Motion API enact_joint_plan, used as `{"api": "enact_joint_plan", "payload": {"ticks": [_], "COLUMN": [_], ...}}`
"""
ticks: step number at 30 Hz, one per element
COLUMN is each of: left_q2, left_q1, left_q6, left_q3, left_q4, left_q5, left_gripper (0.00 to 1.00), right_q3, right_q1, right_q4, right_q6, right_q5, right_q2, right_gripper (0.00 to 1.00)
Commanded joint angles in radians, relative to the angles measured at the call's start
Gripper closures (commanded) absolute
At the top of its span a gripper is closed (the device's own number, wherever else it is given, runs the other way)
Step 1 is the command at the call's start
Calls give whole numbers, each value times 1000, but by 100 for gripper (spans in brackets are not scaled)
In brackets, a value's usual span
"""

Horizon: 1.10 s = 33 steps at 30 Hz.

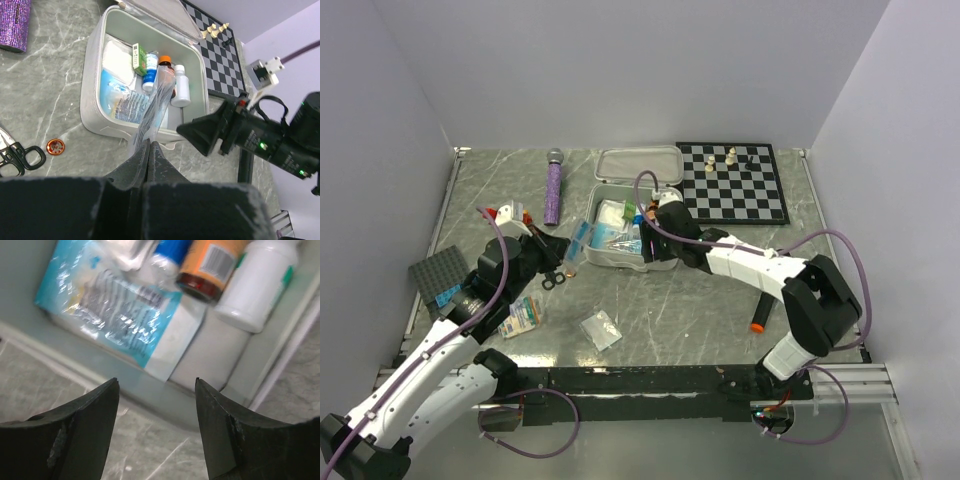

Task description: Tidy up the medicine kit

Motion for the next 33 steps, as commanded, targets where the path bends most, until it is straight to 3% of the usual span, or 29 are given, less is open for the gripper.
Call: {"api": "enact_joint_plan", "payload": {"ticks": [1, 16, 33], "left_q2": [-11, -44, -38], "left_q1": [-2, -2, -2], "left_q6": [14, -7, 10], "left_q3": [31, 6, -12], "left_q4": [45, 35, 80], "left_q5": [20, 29, 95], "left_gripper": [99, 99, 99], "right_q3": [-69, -228, -435], "right_q1": [48, 72, 230], "right_q4": [-99, -93, -173], "right_q6": [-43, -36, 99], "right_q5": [-136, -218, -196], "right_q2": [-49, -172, -375], "right_gripper": [31, 33, 33]}}
